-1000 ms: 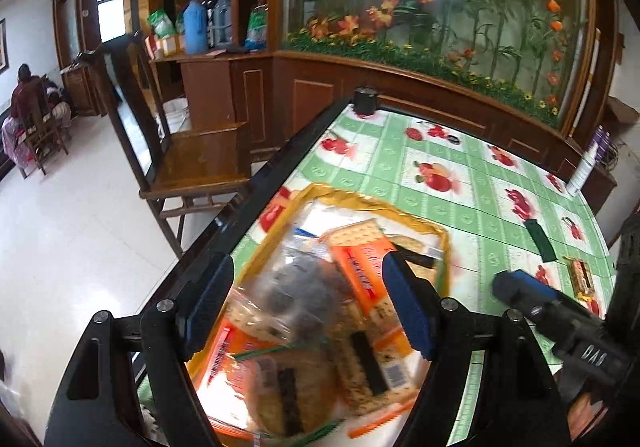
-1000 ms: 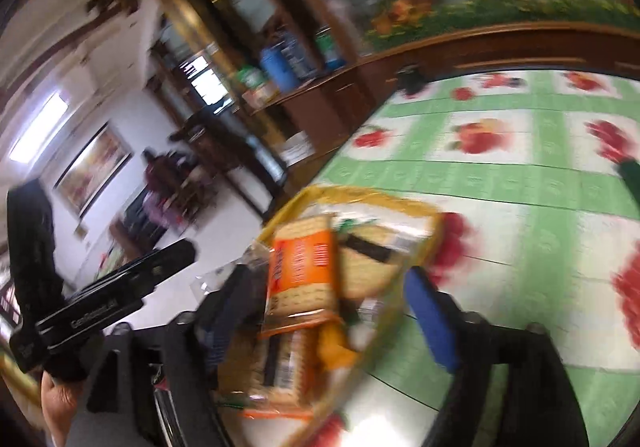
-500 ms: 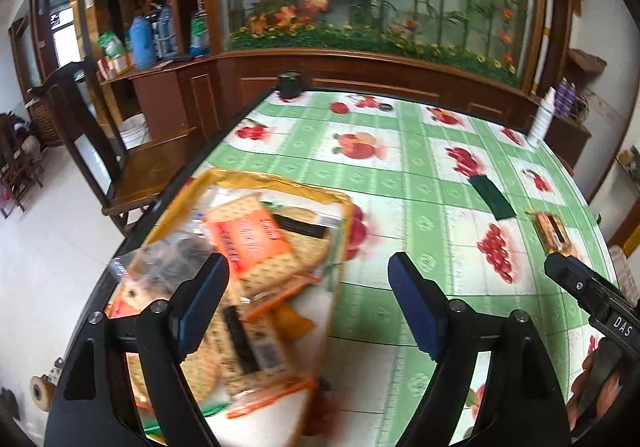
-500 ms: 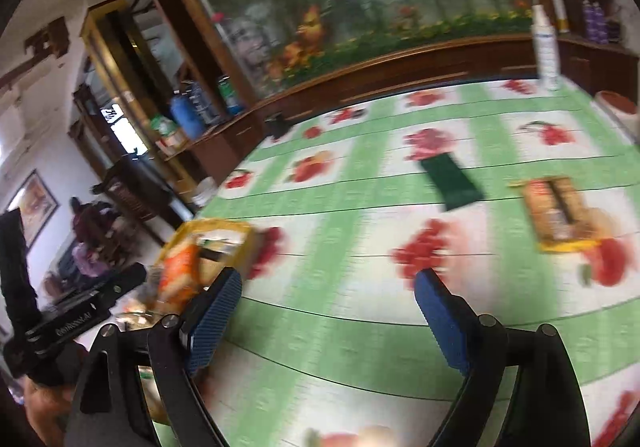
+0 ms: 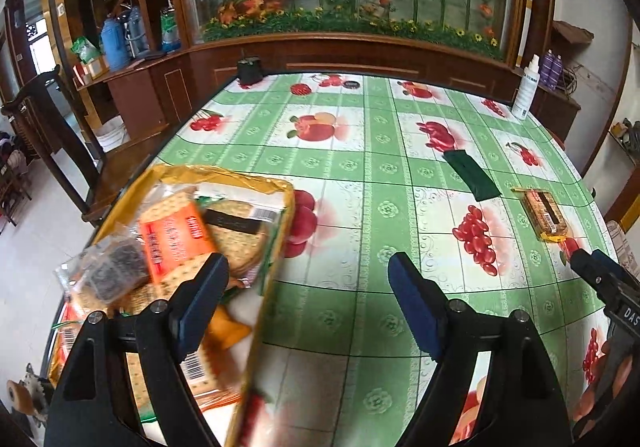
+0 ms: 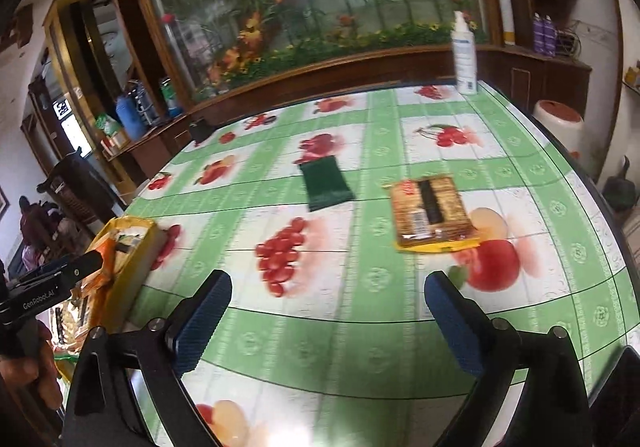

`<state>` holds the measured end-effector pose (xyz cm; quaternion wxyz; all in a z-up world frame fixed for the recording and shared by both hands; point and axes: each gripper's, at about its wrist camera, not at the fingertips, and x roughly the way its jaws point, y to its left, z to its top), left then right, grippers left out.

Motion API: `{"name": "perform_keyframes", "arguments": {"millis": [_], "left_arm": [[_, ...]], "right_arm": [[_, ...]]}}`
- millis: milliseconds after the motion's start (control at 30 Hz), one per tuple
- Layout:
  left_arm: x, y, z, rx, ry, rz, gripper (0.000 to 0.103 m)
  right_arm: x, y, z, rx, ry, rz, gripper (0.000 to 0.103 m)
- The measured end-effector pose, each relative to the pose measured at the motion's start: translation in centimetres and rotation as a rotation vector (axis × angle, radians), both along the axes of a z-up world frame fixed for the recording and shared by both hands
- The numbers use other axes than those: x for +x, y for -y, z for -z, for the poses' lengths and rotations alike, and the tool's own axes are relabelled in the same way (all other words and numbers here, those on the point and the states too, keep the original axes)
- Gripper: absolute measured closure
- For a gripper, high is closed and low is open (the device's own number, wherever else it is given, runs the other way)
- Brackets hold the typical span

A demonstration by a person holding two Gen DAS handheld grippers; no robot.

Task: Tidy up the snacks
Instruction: 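Grasp dark green pack with left tool while right tool grasps brown cracker pack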

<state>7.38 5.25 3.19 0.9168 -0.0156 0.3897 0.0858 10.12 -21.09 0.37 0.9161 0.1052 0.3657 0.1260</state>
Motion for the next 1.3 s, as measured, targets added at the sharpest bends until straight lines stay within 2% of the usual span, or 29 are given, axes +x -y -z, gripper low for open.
{"name": "perform_keyframes", "arguments": {"millis": [233, 400, 600, 700, 800, 867, 900, 933, 1067, 1200, 1233, 1300], "left_arm": [[2.0, 1.9, 1.1, -0.024, -0.030, 0.039, 0.021], [3.7, 3.4, 1.9, -0.041, -0.061, 0.075, 0.021], [6.3, 4.8, 2.8, -0.064, -0.099, 0.094, 0.021], [7.7, 5.6, 3.2, -0.091, -0.118, 0.104, 0.021], [9.4, 6.7, 3.5, -0.115, -0.137, 0.108, 0.021], [10.5, 7.5, 3.8, -0.127, -0.146, 0.109, 0.021], [11.3, 8.0, 4.0, -0.138, -0.157, 0.108, 0.021], [11.8, 8.4, 4.1, -0.151, -0.162, 0.108, 0.021], [14.6, 10.5, 4.9, -0.174, -0.172, 0.089, 0.021], [17.5, 12.5, 6.3, -0.203, -0.218, 0.042, 0.021], [17.9, 13.0, 6.5, -0.200, -0.217, 0.038, 0.021], [19.0, 14.4, 7.1, -0.144, -0.221, 0.029, 0.021]], "right_arm": [[1.5, 1.9, 1.4, -0.025, -0.027, 0.034, 0.004], [4.7, 2.7, 2.5, -0.068, -0.063, 0.050, 0.004], [10.1, 3.0, 4.3, -0.146, -0.157, 0.067, 0.004], [11.5, 3.1, 5.4, -0.164, -0.199, 0.069, 0.005], [12.0, 2.9, 5.7, -0.192, -0.198, 0.065, 0.005], [12.1, 2.8, 5.8, -0.217, -0.194, 0.069, 0.016], [12.1, 2.6, 5.7, -0.260, -0.184, 0.077, 0.033], [11.9, 2.4, 5.6, -0.286, -0.175, 0.086, 0.033], [11.1, 3.0, 5.4, -0.240, -0.180, 0.094, 0.033], [8.8, 4.6, 4.4, -0.127, -0.153, 0.109, 0.033], [8.2, 5.1, 4.1, -0.103, -0.144, 0.113, 0.033], [6.6, 5.9, 3.6, -0.060, -0.129, 0.114, 0.033]]}}
